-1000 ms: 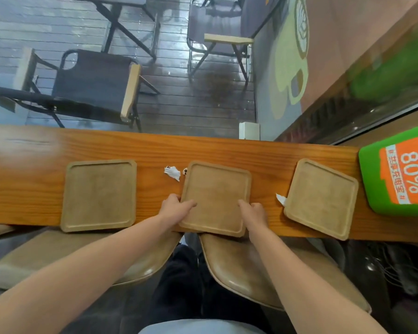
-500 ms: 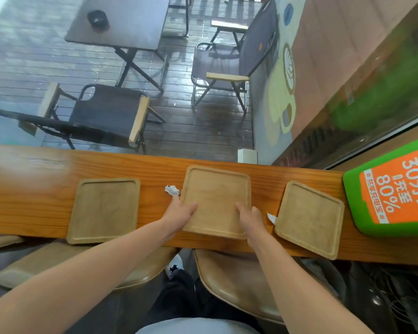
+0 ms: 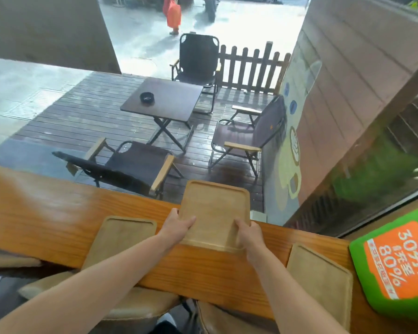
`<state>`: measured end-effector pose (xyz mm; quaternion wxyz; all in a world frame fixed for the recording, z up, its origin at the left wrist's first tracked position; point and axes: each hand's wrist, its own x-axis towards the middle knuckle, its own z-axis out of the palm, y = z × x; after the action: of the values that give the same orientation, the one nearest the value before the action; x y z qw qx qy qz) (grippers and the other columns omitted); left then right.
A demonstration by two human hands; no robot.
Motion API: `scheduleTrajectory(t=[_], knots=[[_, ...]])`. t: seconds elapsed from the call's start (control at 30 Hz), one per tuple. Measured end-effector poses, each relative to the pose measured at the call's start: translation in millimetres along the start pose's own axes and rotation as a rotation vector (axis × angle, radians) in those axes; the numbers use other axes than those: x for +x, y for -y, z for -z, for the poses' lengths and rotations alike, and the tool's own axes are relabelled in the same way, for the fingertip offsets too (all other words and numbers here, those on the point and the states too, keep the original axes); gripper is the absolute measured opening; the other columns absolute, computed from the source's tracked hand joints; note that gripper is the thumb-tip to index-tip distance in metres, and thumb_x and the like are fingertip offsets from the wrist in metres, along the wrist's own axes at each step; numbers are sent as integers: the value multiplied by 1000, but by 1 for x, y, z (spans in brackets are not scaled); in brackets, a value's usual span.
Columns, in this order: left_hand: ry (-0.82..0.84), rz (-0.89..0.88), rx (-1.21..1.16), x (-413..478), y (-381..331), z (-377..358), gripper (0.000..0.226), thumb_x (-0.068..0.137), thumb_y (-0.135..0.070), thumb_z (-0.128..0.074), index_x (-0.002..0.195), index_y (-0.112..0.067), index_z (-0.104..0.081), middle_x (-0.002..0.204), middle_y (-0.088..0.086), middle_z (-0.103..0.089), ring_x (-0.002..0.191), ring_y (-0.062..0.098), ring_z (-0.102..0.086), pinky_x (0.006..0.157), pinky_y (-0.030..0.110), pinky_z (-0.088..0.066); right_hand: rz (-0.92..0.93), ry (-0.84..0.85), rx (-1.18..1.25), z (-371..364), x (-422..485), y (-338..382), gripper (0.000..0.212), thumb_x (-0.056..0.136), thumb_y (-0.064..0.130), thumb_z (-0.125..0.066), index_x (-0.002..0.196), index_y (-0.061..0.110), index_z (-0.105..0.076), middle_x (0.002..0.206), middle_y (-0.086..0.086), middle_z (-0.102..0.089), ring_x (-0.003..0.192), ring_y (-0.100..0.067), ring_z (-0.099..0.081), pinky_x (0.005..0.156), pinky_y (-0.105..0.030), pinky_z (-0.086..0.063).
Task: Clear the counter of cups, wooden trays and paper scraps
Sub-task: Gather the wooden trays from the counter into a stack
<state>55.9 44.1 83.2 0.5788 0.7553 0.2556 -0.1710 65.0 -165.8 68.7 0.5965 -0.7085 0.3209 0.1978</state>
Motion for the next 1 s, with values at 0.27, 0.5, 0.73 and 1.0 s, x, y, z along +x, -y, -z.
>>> scheduleTrajectory(t=[0.27,0.5,0.73,1.0], knots=[[12,71,-16,-8,24,41,35,98,-25,-63,122,-12,-42,107,3,-58,89,13,-59,62,24,-48,-56,89,-51,-42,-7,-15,33,98,39,-56,115,11,-54,104,-8,-64,95,-29,-62,91,-53,-55],[43,82,-66,5,42,89,40,98,-23,-63,129,-10,-41,124,13,-58,106,27,-61,88,42,-55,-50,73,-96,-92,-13,-12,26,98,39,-57,108,16,-51,97,-3,-61,85,-23,-59,67,-41,-54],[89,130,-54,31,73,167,49,97,-28,-63,137,-13,-39,131,10,-59,106,23,-61,87,39,-54,-111,7,-141,-177,-25,-13,31,97,40,-56,111,14,-47,96,-5,-58,91,-27,-58,89,-48,-52],[99,212,33,49,134,249,48,96,-32,-65,132,-13,-42,129,8,-58,107,23,-58,90,37,-51,-207,20,-235,-269,-41,-38,36,97,38,-55,120,11,-47,92,-2,-52,86,-23,-54,80,-39,-46]])
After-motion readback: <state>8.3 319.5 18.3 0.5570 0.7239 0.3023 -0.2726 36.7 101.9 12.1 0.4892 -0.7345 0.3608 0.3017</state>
